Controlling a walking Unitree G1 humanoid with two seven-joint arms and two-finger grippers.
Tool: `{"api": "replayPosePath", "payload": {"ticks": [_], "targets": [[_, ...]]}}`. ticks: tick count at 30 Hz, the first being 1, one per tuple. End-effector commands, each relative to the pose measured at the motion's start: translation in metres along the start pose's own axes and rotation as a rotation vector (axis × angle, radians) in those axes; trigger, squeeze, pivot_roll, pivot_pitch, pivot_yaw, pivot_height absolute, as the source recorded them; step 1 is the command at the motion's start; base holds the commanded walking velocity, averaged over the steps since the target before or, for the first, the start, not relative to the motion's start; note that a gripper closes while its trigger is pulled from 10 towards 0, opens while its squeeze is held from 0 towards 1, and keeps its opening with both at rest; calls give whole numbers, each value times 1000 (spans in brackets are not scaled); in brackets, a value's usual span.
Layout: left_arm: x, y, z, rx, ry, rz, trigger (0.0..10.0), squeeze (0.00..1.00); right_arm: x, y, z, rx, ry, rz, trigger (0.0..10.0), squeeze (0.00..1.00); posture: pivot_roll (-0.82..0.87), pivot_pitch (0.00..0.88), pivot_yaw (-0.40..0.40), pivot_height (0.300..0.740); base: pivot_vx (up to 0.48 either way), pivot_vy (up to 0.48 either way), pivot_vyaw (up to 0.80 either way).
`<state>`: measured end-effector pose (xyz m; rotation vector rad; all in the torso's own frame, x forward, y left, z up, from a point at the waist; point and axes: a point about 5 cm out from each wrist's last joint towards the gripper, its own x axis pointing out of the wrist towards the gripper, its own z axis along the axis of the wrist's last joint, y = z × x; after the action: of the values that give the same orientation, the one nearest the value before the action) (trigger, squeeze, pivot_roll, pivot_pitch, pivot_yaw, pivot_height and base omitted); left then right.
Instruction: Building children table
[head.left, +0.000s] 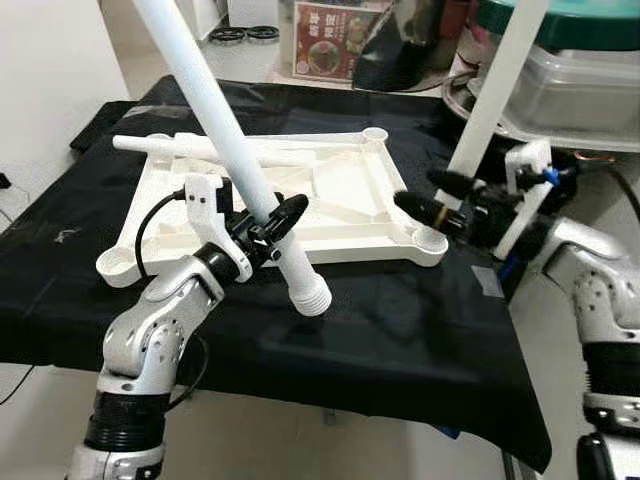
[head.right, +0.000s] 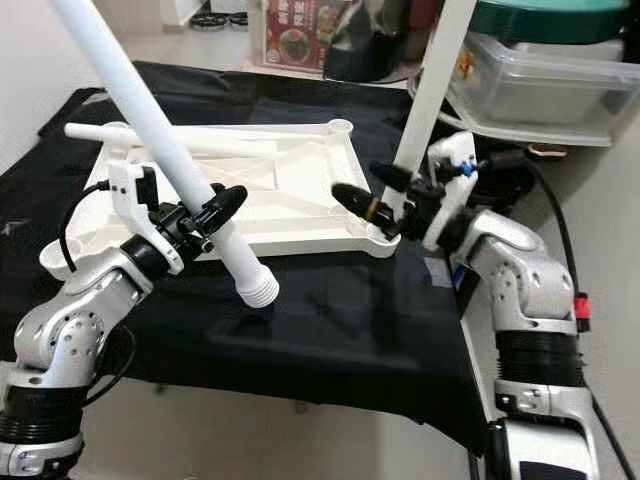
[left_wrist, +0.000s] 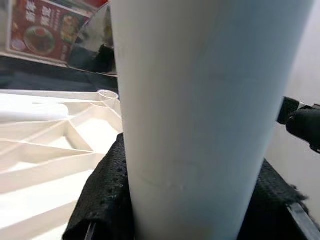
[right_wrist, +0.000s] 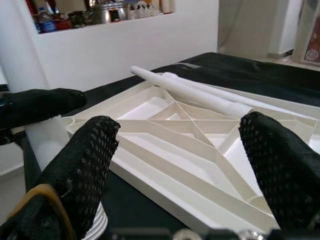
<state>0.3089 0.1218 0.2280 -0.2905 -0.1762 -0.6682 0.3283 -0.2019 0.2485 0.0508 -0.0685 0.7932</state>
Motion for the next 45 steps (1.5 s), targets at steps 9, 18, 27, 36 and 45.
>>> {"api": "replayPosePath", "payload": {"ticks": [9,18,27,36,45], "targets": [[5,-3,-5,160,38,53,10000,0,15,10,-21,17,-60,-220,10000,0,100,24,-65,740,0,0,0],[10,-16,-4,190,61,-20,10000,0,13,41,-44,25,55,117,10000,0,103,7,-70,740,0,0,0],[17,-9,5,172,42,-61,10000,0,3,42,-39,-11,120,282,10000,0,102,11,-73,740,0,0,0],[34,-30,13,57,19,-262,10000,0,28,57,-30,-32,50,310,10000,0,102,22,-60,740,0,0,0],[50,-47,19,18,-12,-379,10000,0,44,69,-40,4,55,354,10000,0,103,28,-63,740,0,0,0]]}}
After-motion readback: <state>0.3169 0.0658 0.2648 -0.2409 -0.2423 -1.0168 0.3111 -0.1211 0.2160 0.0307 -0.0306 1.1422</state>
